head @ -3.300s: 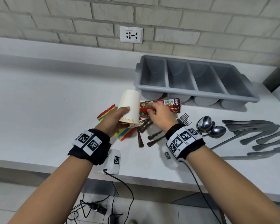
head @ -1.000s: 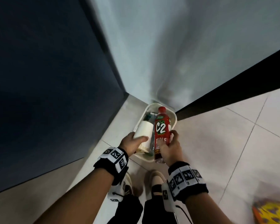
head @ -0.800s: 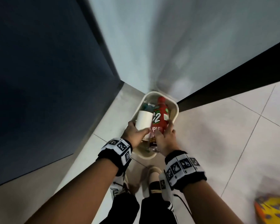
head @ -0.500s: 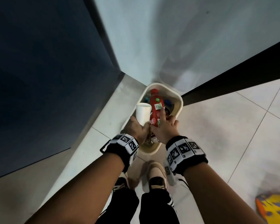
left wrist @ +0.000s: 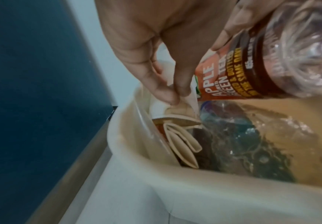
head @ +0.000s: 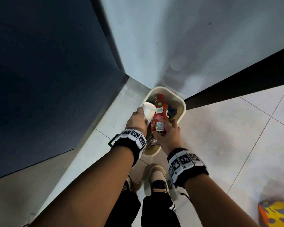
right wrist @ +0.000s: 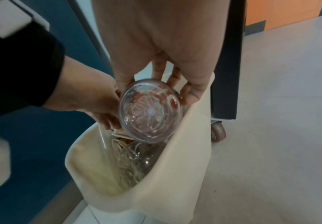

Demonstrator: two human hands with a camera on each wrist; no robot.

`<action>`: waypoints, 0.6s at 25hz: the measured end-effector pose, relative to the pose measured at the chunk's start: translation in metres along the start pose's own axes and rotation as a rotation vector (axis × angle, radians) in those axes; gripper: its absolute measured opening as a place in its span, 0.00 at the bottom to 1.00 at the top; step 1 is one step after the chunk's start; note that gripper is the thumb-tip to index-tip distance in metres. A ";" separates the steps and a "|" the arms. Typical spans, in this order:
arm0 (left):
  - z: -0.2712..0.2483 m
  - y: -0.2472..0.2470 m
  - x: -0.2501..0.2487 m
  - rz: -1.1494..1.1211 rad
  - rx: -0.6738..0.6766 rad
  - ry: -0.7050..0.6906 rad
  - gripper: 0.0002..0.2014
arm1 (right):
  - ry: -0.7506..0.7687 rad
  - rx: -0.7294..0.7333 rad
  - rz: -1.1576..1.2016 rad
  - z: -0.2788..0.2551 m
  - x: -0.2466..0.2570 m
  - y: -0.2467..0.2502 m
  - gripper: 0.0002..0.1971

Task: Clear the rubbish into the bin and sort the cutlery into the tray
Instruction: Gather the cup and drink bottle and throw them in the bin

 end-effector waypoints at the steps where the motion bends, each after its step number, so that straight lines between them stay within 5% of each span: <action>1: 0.004 -0.003 -0.002 -0.011 0.015 -0.001 0.20 | 0.007 -0.004 0.015 0.002 -0.002 -0.002 0.30; 9: -0.033 0.002 0.012 -0.123 0.109 0.158 0.22 | 0.048 0.010 -0.011 -0.022 0.005 0.010 0.29; 15: -0.071 0.046 0.019 -0.115 0.135 0.096 0.17 | 0.061 -0.116 0.136 -0.065 0.008 0.041 0.22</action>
Point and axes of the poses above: each hand's wrist, its own z-axis towards the middle knuckle, its own y-axis out of the back of the hand, x = y × z, the point moved 8 cm from there along z, towards the middle knuckle, and after that the axes turned 10 degrees about z, right-handed, at the moved point
